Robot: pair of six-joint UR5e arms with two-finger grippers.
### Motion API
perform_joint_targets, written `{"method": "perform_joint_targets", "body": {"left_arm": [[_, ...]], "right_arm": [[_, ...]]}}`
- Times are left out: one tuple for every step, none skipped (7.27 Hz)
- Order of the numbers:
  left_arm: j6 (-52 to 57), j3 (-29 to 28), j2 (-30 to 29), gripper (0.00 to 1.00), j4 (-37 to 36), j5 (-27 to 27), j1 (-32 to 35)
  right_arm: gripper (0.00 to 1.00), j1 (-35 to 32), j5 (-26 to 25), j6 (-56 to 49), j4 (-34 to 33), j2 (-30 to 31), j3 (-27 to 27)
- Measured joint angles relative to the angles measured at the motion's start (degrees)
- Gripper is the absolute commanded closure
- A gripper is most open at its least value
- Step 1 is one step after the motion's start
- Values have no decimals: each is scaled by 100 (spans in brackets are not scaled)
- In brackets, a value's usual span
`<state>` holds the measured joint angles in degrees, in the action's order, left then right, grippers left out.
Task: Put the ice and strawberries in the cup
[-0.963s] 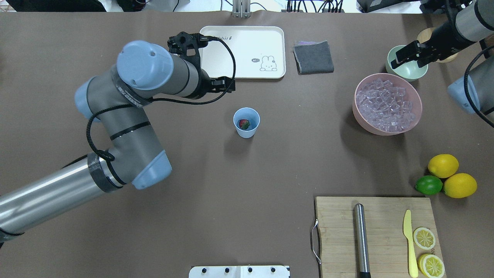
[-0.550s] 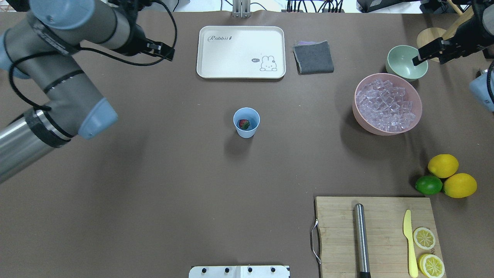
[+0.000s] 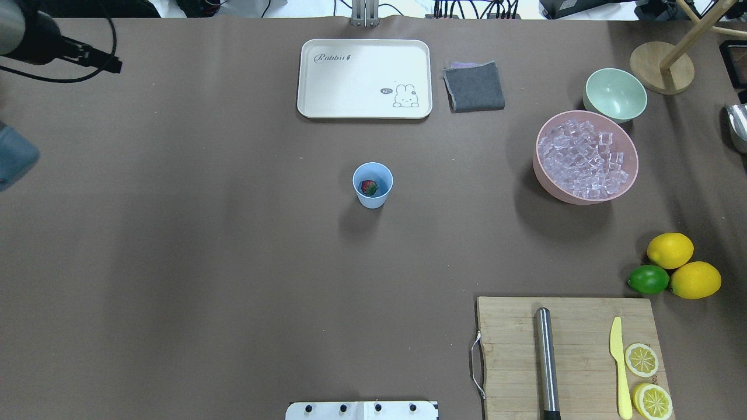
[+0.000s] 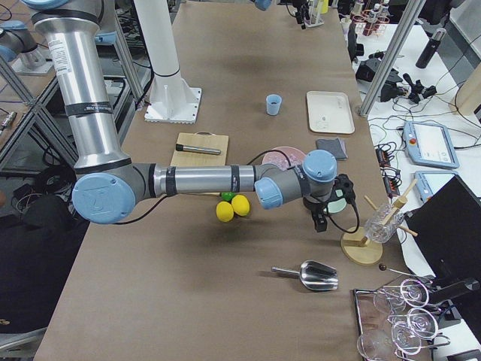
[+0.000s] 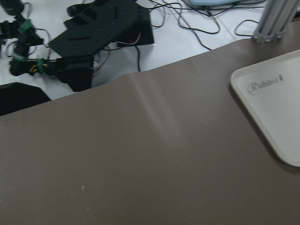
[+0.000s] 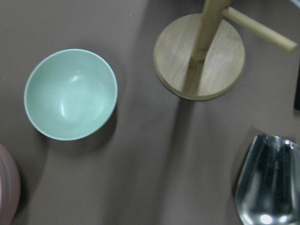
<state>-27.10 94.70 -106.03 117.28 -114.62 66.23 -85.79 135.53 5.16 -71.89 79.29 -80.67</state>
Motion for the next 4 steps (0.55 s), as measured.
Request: {"method": "perform_joint_targets", "body": {"left_arm": [[593, 0, 442, 2, -72, -104, 328], [1145, 18, 754, 2, -285, -226, 699], [1643, 34, 908, 2, -609, -453, 1094], [2027, 40, 959, 2, -971, -690, 1408]], "right_arm": [[0, -269, -189, -396, -289, 95, 30], [0, -499, -392, -625, -650, 122, 10], [0, -653, -504, -724, -1078, 83, -92], [0, -721, -549, -757, -1590, -17, -315]]}}
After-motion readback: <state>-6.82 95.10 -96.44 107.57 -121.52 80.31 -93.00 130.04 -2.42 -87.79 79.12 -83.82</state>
